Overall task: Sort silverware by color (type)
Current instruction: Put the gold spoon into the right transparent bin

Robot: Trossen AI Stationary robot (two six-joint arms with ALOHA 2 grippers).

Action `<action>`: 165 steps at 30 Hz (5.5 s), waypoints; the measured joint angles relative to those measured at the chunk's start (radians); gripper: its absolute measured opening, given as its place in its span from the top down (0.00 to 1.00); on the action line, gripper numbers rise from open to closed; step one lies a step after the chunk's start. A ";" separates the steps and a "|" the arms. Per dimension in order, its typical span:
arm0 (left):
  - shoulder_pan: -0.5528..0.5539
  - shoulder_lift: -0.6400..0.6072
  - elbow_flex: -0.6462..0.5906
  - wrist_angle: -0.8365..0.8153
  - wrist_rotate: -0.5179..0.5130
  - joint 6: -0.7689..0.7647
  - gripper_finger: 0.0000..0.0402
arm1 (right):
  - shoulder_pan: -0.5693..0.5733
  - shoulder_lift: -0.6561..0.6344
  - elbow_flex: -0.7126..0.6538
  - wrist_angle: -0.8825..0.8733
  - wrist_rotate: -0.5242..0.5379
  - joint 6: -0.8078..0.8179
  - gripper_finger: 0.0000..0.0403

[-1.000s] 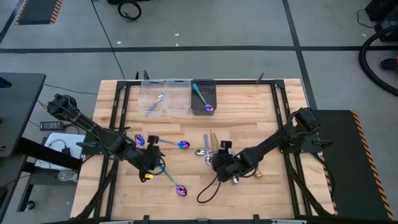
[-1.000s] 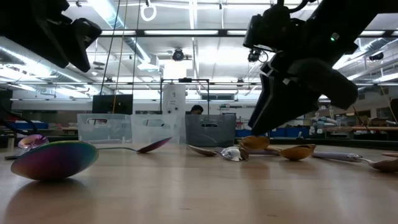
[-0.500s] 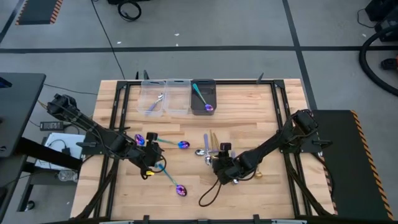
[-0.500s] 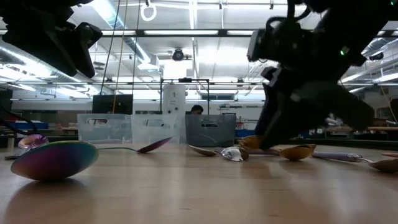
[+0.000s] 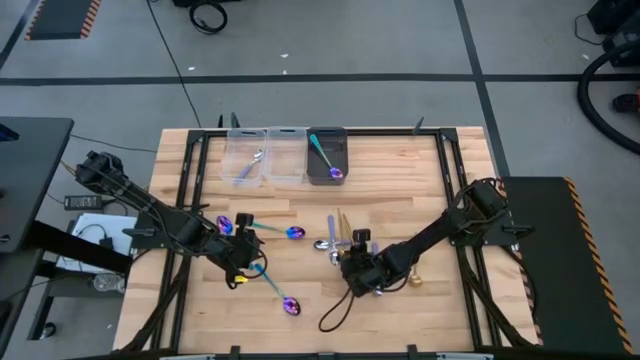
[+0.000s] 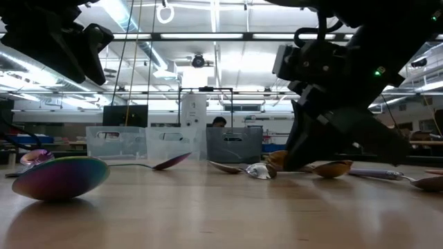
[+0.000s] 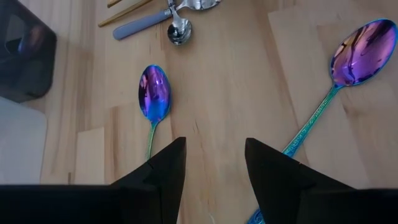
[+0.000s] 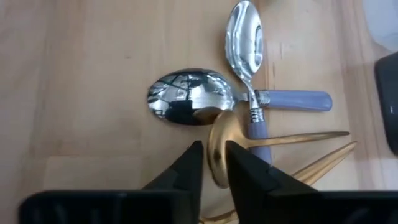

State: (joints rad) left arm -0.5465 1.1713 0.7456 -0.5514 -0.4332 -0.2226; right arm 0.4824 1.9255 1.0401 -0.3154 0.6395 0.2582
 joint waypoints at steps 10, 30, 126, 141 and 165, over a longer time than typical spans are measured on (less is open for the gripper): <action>0.019 0.006 0.001 0.001 -0.003 0.109 0.57 | 0.002 -0.020 0.057 -0.061 0.056 -0.034 0.95; 0.124 0.169 0.000 0.488 -0.260 0.613 0.50 | -0.013 -0.163 0.140 0.127 0.079 -0.233 0.97; 0.286 0.237 0.000 0.860 -0.415 1.966 0.94 | -0.412 -0.243 0.072 0.461 -0.603 0.287 0.81; 0.293 0.237 0.000 0.868 -0.376 1.897 0.82 | -0.430 -0.242 0.072 0.498 -0.551 0.279 0.99; 0.340 0.263 0.000 0.352 -0.058 -0.060 0.92 | -0.320 -0.226 0.072 0.203 -0.308 0.144 0.93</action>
State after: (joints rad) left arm -0.2068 1.4342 0.7456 -0.1992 -0.4912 -0.2829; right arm 0.1621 1.6997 1.1122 -0.1121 0.3319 0.4022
